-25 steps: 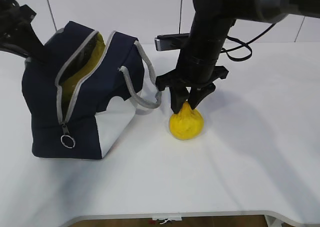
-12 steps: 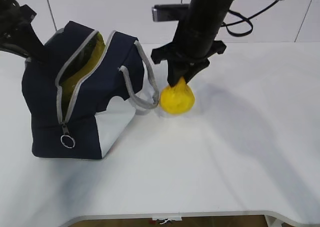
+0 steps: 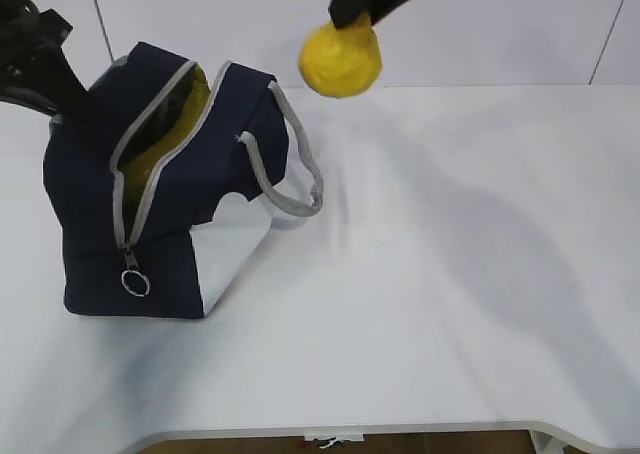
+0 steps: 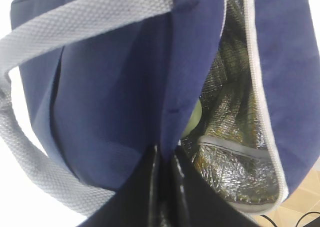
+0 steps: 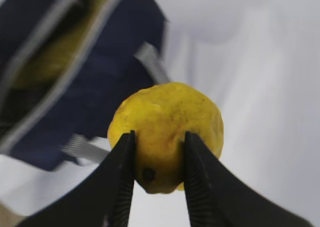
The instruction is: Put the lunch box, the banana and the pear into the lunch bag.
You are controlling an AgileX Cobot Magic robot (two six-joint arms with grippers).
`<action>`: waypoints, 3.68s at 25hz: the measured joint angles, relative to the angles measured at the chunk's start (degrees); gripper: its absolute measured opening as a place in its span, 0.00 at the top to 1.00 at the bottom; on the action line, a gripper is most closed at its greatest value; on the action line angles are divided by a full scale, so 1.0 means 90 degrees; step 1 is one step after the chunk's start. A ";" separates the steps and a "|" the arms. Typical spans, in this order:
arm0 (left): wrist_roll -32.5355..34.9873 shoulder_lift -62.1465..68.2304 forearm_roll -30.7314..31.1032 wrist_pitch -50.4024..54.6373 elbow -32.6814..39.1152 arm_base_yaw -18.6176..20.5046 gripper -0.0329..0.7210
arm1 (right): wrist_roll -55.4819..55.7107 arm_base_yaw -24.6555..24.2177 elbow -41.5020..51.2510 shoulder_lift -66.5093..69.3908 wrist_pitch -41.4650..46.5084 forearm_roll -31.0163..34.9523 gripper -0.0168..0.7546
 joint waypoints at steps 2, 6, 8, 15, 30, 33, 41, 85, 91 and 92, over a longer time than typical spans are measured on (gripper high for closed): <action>0.0000 0.0000 -0.0014 0.0000 0.0000 0.0000 0.95 | -0.0157 0.0000 -0.0088 0.0000 0.0000 0.0734 0.66; 0.0000 0.0000 -0.0200 0.0012 0.0000 0.0000 0.95 | -0.0755 0.0010 -0.0115 0.0151 -0.0215 0.2167 0.66; 0.0000 0.0000 -0.0318 0.0012 0.0000 0.0000 0.95 | -0.0990 0.0010 -0.0125 0.0398 -0.0378 0.2686 0.66; 0.0000 0.0000 -0.0451 0.0023 0.0000 0.0000 0.95 | -0.1703 0.0023 -0.0125 0.1279 -0.1059 0.3776 0.66; 0.0000 0.0000 -0.0437 0.0023 0.0000 0.0000 0.95 | -0.1993 -0.0024 -0.0553 0.1705 -0.0857 0.3720 0.21; 0.0000 0.0000 -0.0354 0.0023 0.0000 0.0000 0.95 | -0.1604 -0.0088 -0.0969 0.1705 -0.0266 0.2988 0.22; 0.0000 0.0000 -0.0332 0.0023 0.0000 0.0000 0.95 | -0.0358 -0.0114 -0.0987 0.1705 -0.0047 0.1849 0.22; -0.0255 0.0054 -0.2164 -0.0792 0.0000 -0.1436 0.95 | 0.0033 0.0092 -0.0125 0.0683 0.0096 -0.0515 0.96; -0.0255 0.0162 -0.2157 -0.1674 0.0000 -0.2139 0.95 | 0.0003 0.0075 0.0151 0.0496 0.0139 -0.1052 0.96; -0.0255 0.0228 -0.2168 -0.1735 0.0000 -0.2200 0.95 | 0.0003 0.0075 0.0151 0.0496 0.0139 -0.1115 0.96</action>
